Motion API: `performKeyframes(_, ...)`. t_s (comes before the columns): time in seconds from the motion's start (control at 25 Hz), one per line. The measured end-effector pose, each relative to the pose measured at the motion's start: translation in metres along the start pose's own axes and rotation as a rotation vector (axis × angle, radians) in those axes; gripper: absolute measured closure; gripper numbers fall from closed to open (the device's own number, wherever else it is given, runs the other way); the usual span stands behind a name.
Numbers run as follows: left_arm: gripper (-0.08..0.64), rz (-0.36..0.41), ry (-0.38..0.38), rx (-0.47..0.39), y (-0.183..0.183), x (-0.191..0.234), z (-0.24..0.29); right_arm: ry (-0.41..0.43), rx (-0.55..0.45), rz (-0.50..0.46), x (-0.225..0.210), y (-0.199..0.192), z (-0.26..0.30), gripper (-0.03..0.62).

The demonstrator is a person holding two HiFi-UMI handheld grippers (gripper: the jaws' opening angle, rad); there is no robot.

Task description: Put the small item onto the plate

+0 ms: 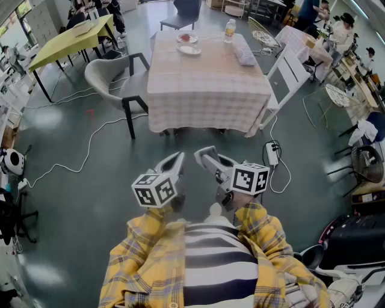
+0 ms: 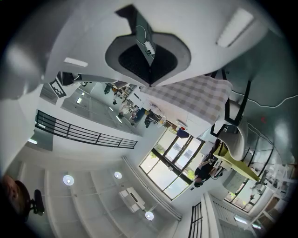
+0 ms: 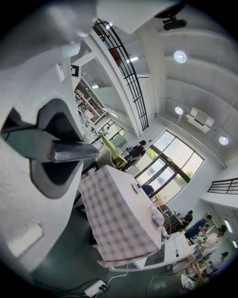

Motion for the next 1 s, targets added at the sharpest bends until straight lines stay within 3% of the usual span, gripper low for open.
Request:
performKeyframes(0.48,0.571,-0.01,0.008,-0.006,0.002,0.007,-0.008,0.002,0.019,0.0,0.006,-0.005,0.009,0.489)
performKeyframes(0.76,0.571,-0.029,0.009,-0.016,0.001,0.015,-0.017,0.072,0.017,0.081,0.018,-0.008,0.018,0.489)
performKeyframes(1.0,0.571,-0.013,0.018,-0.009,-0.003,0.031,-0.037,0.091,0.019,0.084,0.027,-0.018,0.035,0.49)
Point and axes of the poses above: the fingertips, and each gripper's own axes: z forward along the fingers, x to its left, y out of its top, the point moved 3 cm from there along -z, backward along the fingers, and after that the axes turned 14 degrees about z, right-handed, at the moved point
